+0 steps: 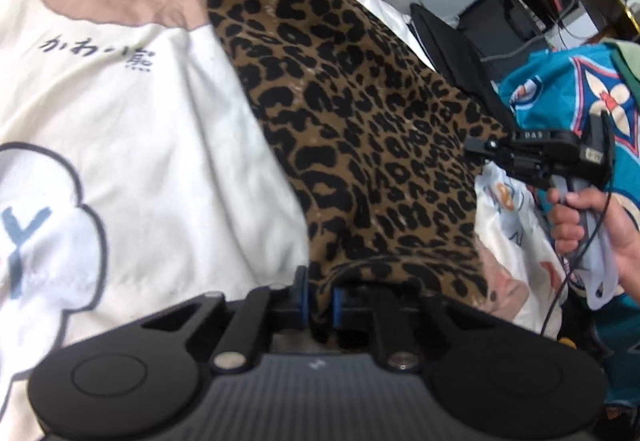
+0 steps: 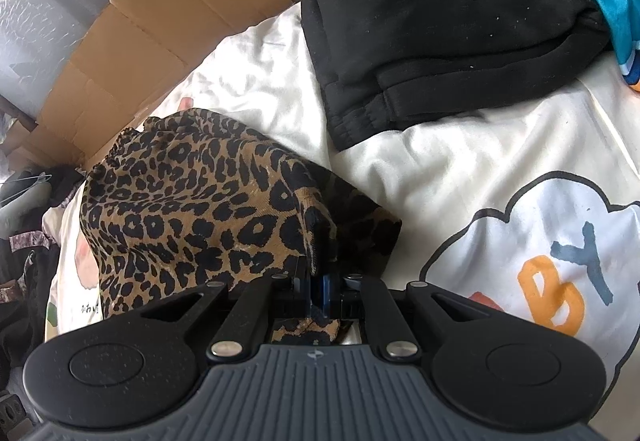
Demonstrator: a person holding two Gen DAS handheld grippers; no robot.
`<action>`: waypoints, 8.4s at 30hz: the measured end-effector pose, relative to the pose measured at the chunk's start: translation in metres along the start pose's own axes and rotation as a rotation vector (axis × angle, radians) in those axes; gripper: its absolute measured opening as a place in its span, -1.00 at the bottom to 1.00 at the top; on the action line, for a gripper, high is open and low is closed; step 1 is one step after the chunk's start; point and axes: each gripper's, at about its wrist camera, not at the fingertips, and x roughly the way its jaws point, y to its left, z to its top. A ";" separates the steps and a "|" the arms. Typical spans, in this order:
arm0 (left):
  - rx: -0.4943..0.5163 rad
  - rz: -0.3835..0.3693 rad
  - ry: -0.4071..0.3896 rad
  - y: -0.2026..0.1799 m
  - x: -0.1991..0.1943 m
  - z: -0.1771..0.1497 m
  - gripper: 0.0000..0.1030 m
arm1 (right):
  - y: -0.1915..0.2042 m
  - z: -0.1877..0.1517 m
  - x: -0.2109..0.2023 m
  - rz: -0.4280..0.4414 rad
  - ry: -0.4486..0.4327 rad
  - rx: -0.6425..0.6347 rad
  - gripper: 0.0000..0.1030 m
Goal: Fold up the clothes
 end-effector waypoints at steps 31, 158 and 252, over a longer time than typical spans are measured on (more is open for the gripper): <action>-0.055 0.002 -0.056 0.021 -0.027 -0.015 -0.92 | 0.000 0.030 -0.020 0.199 -0.138 0.141 -0.98; 0.876 0.317 -0.149 -0.084 0.097 0.295 0.01 | -0.004 0.015 -0.022 -0.148 -0.106 -0.146 -0.18; 0.698 0.118 -0.187 -0.067 0.087 0.233 -0.44 | 0.113 0.039 0.038 -0.062 -0.090 -0.455 -0.89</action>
